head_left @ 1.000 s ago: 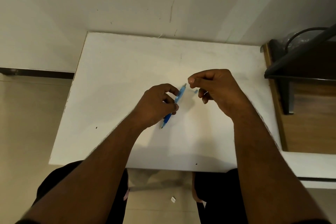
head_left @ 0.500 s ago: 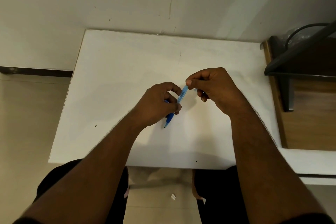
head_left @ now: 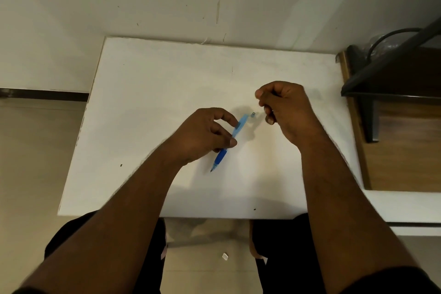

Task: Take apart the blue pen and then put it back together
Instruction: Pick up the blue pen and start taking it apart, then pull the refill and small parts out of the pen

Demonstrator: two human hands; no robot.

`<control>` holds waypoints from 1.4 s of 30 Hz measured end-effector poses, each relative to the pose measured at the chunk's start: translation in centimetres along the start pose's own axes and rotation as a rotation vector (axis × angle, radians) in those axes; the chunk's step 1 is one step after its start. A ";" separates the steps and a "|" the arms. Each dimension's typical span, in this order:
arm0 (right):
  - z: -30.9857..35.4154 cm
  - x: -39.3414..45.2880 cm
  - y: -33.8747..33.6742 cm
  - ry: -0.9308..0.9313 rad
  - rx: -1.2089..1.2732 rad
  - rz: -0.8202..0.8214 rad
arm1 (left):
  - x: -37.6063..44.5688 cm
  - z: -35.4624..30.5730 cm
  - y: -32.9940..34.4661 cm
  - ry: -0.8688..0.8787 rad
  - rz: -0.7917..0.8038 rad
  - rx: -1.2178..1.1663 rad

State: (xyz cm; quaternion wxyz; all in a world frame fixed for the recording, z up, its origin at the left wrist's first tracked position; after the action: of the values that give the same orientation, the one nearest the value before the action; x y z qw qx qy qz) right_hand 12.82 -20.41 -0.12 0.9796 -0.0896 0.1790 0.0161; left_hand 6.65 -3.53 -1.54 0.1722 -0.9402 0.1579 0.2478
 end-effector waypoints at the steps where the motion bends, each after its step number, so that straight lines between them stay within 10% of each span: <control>1: 0.0 0.2 -0.8 -0.005 0.024 -0.048 | 0.0 0.2 0.3 -0.015 0.021 0.013; 15: -1.2 0.1 3.7 -0.307 -1.150 0.018 | 0.2 2.2 1.1 -0.169 0.045 0.213; 42: 0.0 0.6 2.8 -0.363 -0.953 -0.069 | 0.6 1.7 2.0 -0.098 -0.058 0.374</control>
State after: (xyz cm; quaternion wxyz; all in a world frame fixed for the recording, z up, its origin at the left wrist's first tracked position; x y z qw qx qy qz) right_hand 13.24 -17.61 -0.84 0.8453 -0.5278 -0.0245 0.0791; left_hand 5.67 -4.73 -3.75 0.3586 -0.8827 0.1655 0.2545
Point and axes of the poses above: each hand's wrist, its own x-axis towards the middle knuckle, its own y-axis out of the palm, z = x × y, the point moved 7 cm from there along x, towards the middle knuckle, and after that the axes turned 4 degrees about x, right-handed, at the moved point
